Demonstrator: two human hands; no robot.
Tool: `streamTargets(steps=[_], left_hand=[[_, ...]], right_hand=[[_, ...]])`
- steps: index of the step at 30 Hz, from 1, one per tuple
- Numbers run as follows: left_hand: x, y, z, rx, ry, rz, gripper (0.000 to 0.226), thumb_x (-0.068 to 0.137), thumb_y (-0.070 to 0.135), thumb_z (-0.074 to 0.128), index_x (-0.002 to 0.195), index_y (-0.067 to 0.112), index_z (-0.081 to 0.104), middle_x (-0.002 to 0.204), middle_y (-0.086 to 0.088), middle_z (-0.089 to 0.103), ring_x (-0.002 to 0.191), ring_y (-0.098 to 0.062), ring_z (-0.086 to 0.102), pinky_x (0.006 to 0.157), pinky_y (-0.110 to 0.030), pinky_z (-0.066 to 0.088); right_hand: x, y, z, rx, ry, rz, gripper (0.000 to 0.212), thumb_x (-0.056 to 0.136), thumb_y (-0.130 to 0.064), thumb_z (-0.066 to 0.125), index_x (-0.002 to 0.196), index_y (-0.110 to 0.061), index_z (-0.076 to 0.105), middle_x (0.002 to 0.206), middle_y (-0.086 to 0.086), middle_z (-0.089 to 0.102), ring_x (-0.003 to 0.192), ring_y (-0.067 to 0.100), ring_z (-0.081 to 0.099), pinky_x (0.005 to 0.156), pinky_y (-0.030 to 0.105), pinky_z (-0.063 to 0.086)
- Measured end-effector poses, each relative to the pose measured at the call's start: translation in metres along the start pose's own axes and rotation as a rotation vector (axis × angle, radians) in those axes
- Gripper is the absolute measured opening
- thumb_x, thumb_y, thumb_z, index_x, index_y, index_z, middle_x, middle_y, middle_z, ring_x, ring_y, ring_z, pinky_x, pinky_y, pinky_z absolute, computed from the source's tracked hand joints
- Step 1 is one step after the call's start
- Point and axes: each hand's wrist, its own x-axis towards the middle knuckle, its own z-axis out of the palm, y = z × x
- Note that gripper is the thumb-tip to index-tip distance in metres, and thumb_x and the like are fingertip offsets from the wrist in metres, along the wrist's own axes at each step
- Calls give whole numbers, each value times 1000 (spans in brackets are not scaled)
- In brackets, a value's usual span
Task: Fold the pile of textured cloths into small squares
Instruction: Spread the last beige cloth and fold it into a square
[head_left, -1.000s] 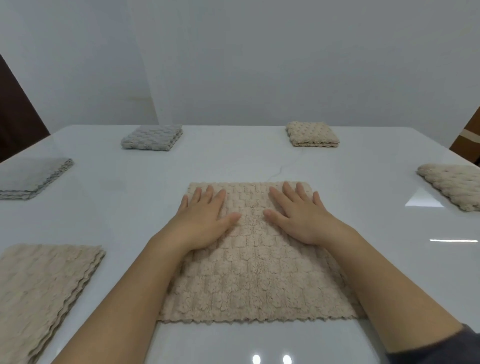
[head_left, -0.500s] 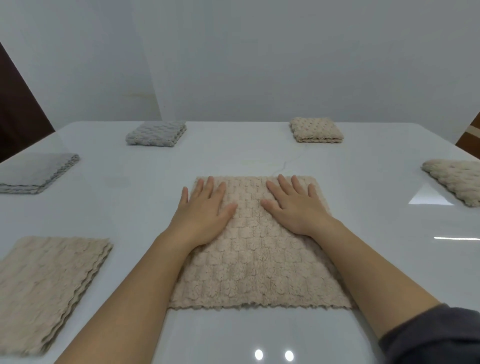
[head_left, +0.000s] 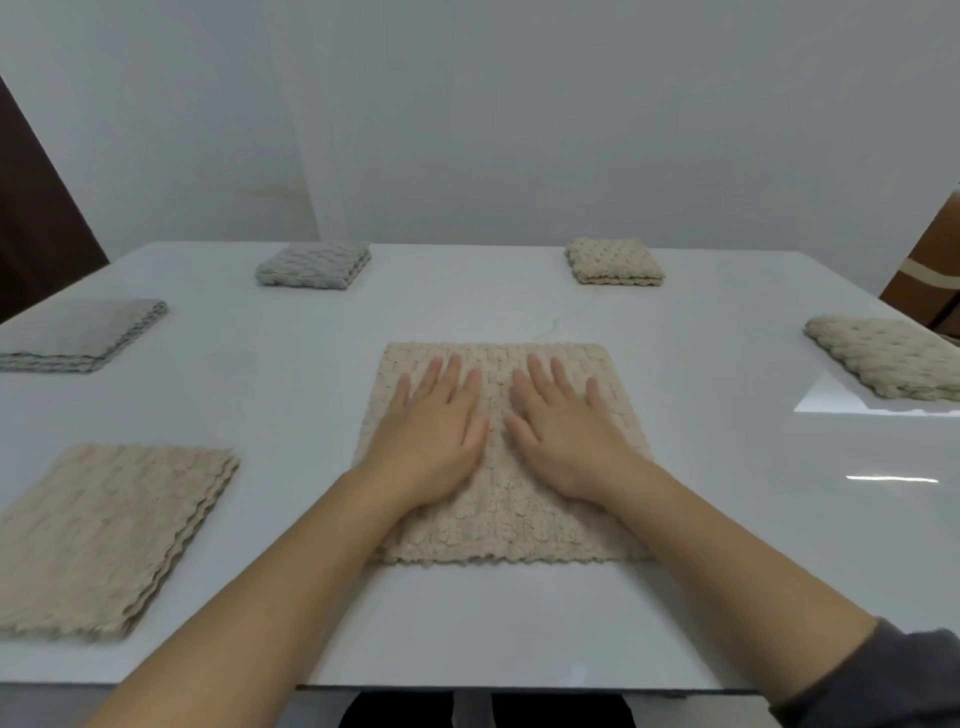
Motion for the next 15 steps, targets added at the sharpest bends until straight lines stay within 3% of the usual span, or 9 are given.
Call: streamTargets(steps=[2,8,12,15], left_hand=[[-11,7,9,7,-53,19,58,103,42,13,155,24,-3,162,3,-13,148,-13,-14,120,-41,-8],[-37,-18,3,-8,-70,-147,60,102,44,12,155,20,-4,162,0,-13,148,-16,-13,120,-41,-8],[-41,18,2,-47,9,-79,59,103,39,16,155,17,-2,162,1,-12,148,-14,-14,121,-41,-7],[-46,27,15,-14,-32,-79,59,102,40,14,155,19,-3,162,2,-13,148,-14,-14,120,-43,-7]], right_hand=[[-10,-5,9,-23,-50,-5,63,103,-47,12,156,-19,-6,162,0,-17,148,20,-18,120,49,-10],[-33,17,2,-26,-37,101,64,102,-49,11,156,-19,-5,163,1,-14,149,22,-16,120,49,-9],[-43,-15,6,4,9,55,63,103,-46,12,156,-14,-2,163,2,-12,149,22,-16,120,50,-8],[-51,-23,18,-15,-21,49,65,102,-49,9,156,-16,-4,163,1,-13,149,21,-16,119,50,-10]])
